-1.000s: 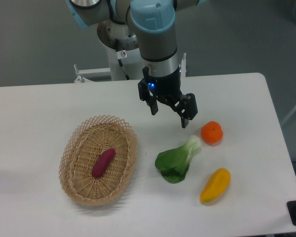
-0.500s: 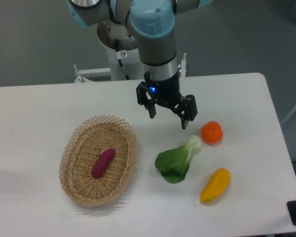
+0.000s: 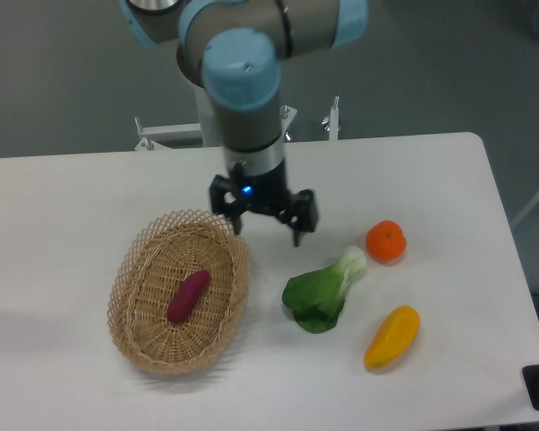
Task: Pick up the sweet potato from the basket
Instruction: 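Lower the gripper into the basket over the purple sweet potato, then close the gripper around the purple sweet potato, then lift the sweet potato out of the basket and raise it up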
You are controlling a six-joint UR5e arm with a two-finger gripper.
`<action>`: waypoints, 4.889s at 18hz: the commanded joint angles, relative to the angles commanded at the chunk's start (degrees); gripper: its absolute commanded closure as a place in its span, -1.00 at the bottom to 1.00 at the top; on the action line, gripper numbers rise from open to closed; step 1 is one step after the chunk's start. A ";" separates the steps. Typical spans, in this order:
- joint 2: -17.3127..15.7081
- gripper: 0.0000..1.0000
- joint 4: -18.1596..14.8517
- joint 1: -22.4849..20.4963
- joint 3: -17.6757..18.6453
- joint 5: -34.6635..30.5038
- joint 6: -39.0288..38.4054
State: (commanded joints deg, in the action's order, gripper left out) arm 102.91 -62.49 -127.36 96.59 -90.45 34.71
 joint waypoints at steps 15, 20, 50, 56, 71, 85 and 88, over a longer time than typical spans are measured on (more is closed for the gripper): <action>9.67 -1.00 14.50 6.25 6.50 1.59 -0.52; 11.52 -1.00 14.50 6.95 6.59 1.33 -0.61; 4.59 0.47 13.98 0.47 2.73 1.15 5.08; 1.07 0.46 12.05 -12.01 1.85 1.50 19.13; -4.30 0.46 -0.44 -29.96 -0.62 6.60 42.81; -4.38 0.45 -0.35 -29.96 -1.05 6.69 42.81; -4.30 0.45 -0.35 -29.87 -1.14 6.69 42.81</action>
